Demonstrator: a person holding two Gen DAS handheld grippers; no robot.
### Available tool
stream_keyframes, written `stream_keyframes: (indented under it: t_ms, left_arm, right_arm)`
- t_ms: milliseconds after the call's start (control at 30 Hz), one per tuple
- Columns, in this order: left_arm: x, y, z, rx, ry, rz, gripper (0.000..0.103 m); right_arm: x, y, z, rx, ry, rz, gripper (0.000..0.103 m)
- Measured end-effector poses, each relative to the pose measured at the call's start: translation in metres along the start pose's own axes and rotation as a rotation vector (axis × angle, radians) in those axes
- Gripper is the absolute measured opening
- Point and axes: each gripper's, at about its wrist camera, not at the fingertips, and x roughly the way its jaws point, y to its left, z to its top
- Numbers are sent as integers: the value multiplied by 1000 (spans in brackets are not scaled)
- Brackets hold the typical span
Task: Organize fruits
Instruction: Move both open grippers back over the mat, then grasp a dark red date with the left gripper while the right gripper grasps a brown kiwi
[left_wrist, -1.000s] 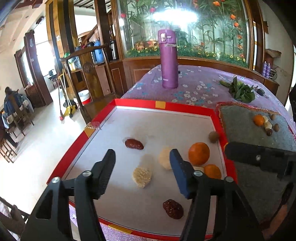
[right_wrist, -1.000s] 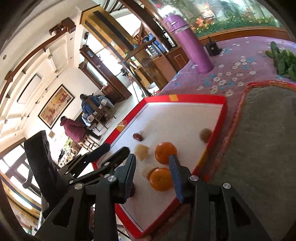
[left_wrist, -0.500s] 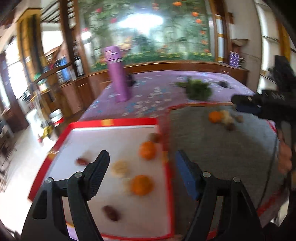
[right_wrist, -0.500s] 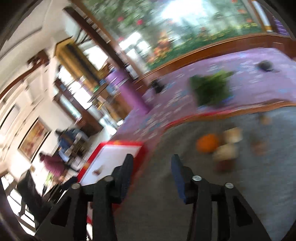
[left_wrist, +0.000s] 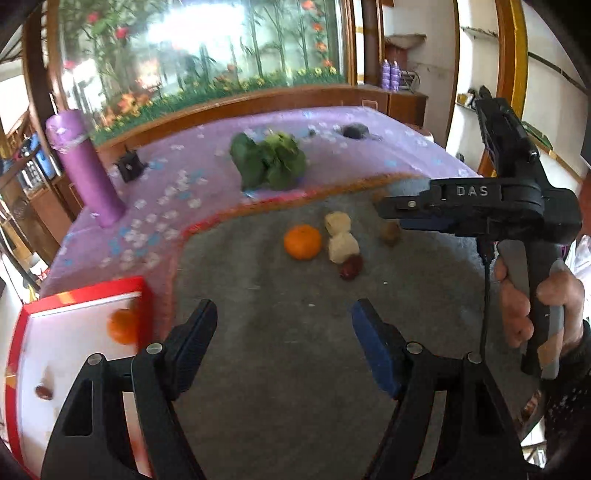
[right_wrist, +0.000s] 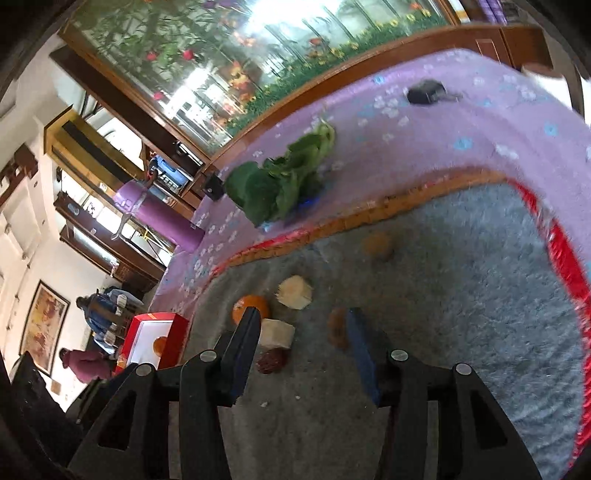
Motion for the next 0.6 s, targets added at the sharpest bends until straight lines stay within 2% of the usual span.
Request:
stream_keyframes:
  t_ms: [167,267,367,433,500,600]
  left_arm:
    - [12,-18,5,32,4,-23,75]
    - [23,-25,11,29,20,-57,73]
    - [37,-31,15,39,46,-79,54]
    - [48,-32,16,33,76,-108,49]
    - [57,-34,17,30,99,-111,39]
    - [65,-37,18,20,117,-130,36]
  right_arm:
    - [14,-3,-1,-24,36,-85,49]
    - [19,3,-3,-69,37,-132,45]
    - [26,14,-7,-171,13,-269,24]
    - [28,21,-11,-223,5,-309,25]
    - [25,17,-11,-197,7,-296,25]
    - [17,2,-5,-102,8,-232,25]
